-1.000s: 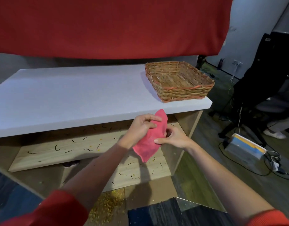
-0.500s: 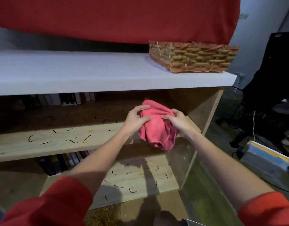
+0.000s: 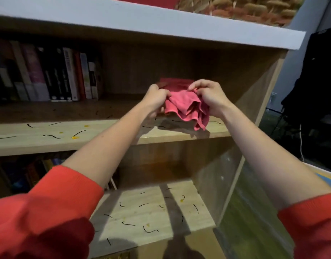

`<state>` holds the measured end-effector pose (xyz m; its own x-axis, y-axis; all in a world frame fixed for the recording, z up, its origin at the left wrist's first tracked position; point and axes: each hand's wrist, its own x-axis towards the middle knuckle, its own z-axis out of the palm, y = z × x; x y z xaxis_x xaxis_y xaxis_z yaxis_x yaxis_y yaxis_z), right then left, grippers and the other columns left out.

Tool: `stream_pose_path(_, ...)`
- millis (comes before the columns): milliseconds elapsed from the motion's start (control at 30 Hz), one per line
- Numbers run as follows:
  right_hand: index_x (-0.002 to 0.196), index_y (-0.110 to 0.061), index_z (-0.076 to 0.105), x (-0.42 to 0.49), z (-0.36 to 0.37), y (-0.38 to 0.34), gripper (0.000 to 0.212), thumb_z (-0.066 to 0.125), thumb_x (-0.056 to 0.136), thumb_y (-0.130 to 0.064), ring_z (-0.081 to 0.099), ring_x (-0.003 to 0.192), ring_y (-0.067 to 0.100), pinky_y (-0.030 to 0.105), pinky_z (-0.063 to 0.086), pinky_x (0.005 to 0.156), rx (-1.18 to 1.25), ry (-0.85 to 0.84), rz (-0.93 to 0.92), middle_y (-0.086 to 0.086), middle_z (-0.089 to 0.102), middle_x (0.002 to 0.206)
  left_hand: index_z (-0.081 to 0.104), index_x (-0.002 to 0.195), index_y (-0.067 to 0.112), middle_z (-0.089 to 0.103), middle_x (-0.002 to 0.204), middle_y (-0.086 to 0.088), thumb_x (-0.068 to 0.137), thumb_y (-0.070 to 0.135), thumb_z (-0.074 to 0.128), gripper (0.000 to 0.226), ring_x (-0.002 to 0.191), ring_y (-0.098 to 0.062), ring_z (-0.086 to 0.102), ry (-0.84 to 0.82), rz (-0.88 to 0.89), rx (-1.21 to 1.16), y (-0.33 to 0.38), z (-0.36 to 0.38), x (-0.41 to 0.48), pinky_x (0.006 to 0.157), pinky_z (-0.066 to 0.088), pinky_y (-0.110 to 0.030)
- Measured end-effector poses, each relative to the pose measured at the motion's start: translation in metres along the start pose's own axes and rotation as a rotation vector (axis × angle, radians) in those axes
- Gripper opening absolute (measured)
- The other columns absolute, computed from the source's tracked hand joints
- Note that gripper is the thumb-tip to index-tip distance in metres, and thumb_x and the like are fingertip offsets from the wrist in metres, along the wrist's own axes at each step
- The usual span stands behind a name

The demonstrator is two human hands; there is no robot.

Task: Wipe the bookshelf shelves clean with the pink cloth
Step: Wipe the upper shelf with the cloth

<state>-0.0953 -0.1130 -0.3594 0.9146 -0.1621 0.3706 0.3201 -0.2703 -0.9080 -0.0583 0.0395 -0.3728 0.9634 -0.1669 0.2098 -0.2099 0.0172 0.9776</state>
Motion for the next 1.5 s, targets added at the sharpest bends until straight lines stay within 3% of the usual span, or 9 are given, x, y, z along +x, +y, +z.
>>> stream_pose_path(133, 0.090, -0.018, 0.064, 0.000, 0.004, 0.002, 0.005, 0.063, 0.086, -0.015, 0.063, 0.090, 0.015, 0.024, 0.051, 0.081, -0.114, -0.171, 0.039, 0.001, 0.066, 0.094, 0.048, 0.125, 0.003, 0.062, 0.105, -0.014, 0.093, -0.003, 0.037, 0.034, 0.094, -0.024, 0.062, -0.066, -0.083, -0.136, 0.000, 0.010, -0.004, 0.073, 0.055, -0.035)
stream_pose_path(233, 0.116, -0.015, 0.056, 0.003, 0.004, 0.011, 0.048, 0.076, 0.075, -0.029, 0.065, 0.089, 0.014, 0.024, 0.053, 0.080, -0.291, -0.256, 0.051, 0.001, 0.064, 0.103, 0.045, 0.125, 0.001, 0.061, 0.109, -0.019, 0.097, 0.002, 0.032, 0.032, 0.095, -0.027, 0.063, -0.123, -0.182, -0.367, -0.004, 0.011, -0.008, 0.073, 0.057, -0.041)
stream_pose_path(333, 0.124, -0.004, 0.053, 0.005, 0.000, 0.016, 0.048, 0.070, 0.079, -0.010, 0.064, 0.073, 0.012, 0.018, 0.053, 0.065, -0.355, -0.205, 0.051, 0.006, 0.063, 0.099, 0.027, 0.142, 0.009, 0.050, 0.135, -0.019, 0.099, 0.007, 0.031, 0.044, 0.112, -0.028, 0.059, -0.188, -0.211, -0.406, -0.008, 0.009, -0.003, 0.084, 0.052, -0.047)
stream_pose_path(567, 0.095, -0.006, 0.060, 0.022, -0.047, 0.015, 0.013, 0.047, 0.093, -0.007, 0.056, 0.058, 0.011, 0.022, 0.044, 0.051, -0.380, 0.029, 0.011, 0.008, 0.062, 0.077, 0.014, 0.148, 0.010, 0.047, 0.140, -0.004, 0.099, 0.011, 0.042, 0.056, 0.129, -0.017, 0.042, -0.241, 0.058, 0.378, -0.027, 0.014, -0.011, 0.098, 0.034, -0.026)
stream_pose_path(733, 0.103, -0.004, 0.061, 0.034, -0.068, 0.035, 0.023, 0.042, 0.091, -0.009, 0.059, 0.074, 0.020, 0.031, 0.047, 0.063, -0.490, 0.150, 0.060, 0.008, 0.062, 0.082, 0.030, 0.143, 0.024, 0.036, 0.147, 0.000, 0.099, 0.034, 0.035, 0.045, 0.138, -0.021, 0.023, -0.233, 0.238, 0.979, -0.053, 0.038, -0.014, 0.114, 0.009, -0.044)
stream_pose_path(1000, 0.125, -0.008, 0.050, 0.038, -0.078, 0.072, 0.032, 0.035, 0.098, -0.015, 0.029, 0.127, 0.040, 0.056, 0.026, 0.107, -0.948, 0.066, 0.154, 0.019, 0.044, 0.131, 0.021, 0.147, 0.028, 0.014, 0.156, 0.006, 0.088, 0.064, 0.039, 0.071, 0.143, -0.016, 0.007, -0.283, 0.345, 1.131, -0.057, 0.049, -0.008, 0.114, -0.007, -0.051)
stream_pose_path(1133, 0.125, 0.000, 0.045, 0.038, -0.066, 0.080, 0.031, 0.039, 0.097, -0.010, 0.026, 0.128, 0.045, 0.050, 0.031, 0.105, -1.169, 0.114, 0.160, 0.023, 0.024, 0.145, -0.003, 0.148, 0.036, -0.004, 0.157, 0.011, 0.062, 0.065, 0.072, 0.118, 0.144, -0.012, -0.007, -0.493, 0.342, 1.038, -0.056, 0.043, -0.006, 0.113, -0.012, -0.052)
stream_pose_path(1300, 0.106, 0.001, 0.055, 0.044, -0.037, 0.078, 0.023, 0.047, 0.092, -0.016, 0.051, 0.104, 0.042, 0.043, 0.044, 0.083, -1.169, -0.016, 0.059, 0.022, 0.055, 0.113, -0.012, 0.147, 0.033, -0.005, 0.157, 0.008, 0.059, 0.058, 0.078, 0.129, 0.144, -0.013, -0.008, -0.332, 0.398, 1.064, -0.059, 0.045, -0.006, 0.113, -0.013, -0.051)
stream_pose_path(1500, 0.099, -0.003, 0.061, 0.064, -0.027, 0.068, 0.018, 0.045, 0.095, -0.012, 0.060, 0.066, 0.020, 0.028, 0.047, 0.056, -0.523, -0.027, 0.166, 0.011, 0.064, 0.086, -0.008, 0.148, 0.030, -0.002, 0.157, 0.005, 0.058, 0.069, 0.070, 0.126, 0.144, -0.013, -0.006, -0.221, 0.424, 1.090, -0.050, 0.027, -0.018, 0.111, -0.015, -0.050)
